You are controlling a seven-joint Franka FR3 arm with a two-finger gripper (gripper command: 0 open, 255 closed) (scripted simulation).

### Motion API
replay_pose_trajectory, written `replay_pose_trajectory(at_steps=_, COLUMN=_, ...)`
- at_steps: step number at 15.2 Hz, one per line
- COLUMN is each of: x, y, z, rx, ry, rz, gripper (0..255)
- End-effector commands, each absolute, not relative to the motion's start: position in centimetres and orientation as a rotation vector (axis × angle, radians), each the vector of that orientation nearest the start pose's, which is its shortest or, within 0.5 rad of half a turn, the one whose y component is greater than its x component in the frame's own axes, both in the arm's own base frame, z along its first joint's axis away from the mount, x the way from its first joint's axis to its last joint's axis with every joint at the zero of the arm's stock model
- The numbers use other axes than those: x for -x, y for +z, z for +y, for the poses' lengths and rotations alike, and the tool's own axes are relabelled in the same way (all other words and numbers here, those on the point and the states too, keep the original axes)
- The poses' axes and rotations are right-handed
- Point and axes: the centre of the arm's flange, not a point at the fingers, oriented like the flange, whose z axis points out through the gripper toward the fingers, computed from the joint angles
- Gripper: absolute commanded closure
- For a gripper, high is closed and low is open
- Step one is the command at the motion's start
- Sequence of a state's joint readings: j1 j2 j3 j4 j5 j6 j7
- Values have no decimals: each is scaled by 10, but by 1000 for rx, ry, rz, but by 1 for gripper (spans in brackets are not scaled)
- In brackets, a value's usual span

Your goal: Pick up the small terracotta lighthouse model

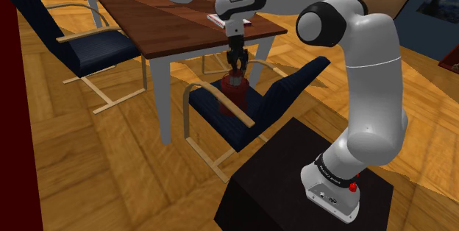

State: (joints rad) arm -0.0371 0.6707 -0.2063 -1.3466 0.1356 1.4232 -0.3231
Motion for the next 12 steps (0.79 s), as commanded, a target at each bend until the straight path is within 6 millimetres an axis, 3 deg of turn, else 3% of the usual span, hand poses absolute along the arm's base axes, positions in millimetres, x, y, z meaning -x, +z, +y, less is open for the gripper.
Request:
replay_pose_trajectory(at_steps=1, x=-647, y=318, z=-118, rx=2867, ry=818, rz=-93, gripper=255)
replay_pose_trajectory(at_steps=10, x=-647, y=366, z=-118, rx=2867, ry=818, rz=-93, gripper=255)
replay_pose_trajectory(at_steps=12, x=-647, y=366, z=-118, rx=2867, ry=818, rz=-93, gripper=255)
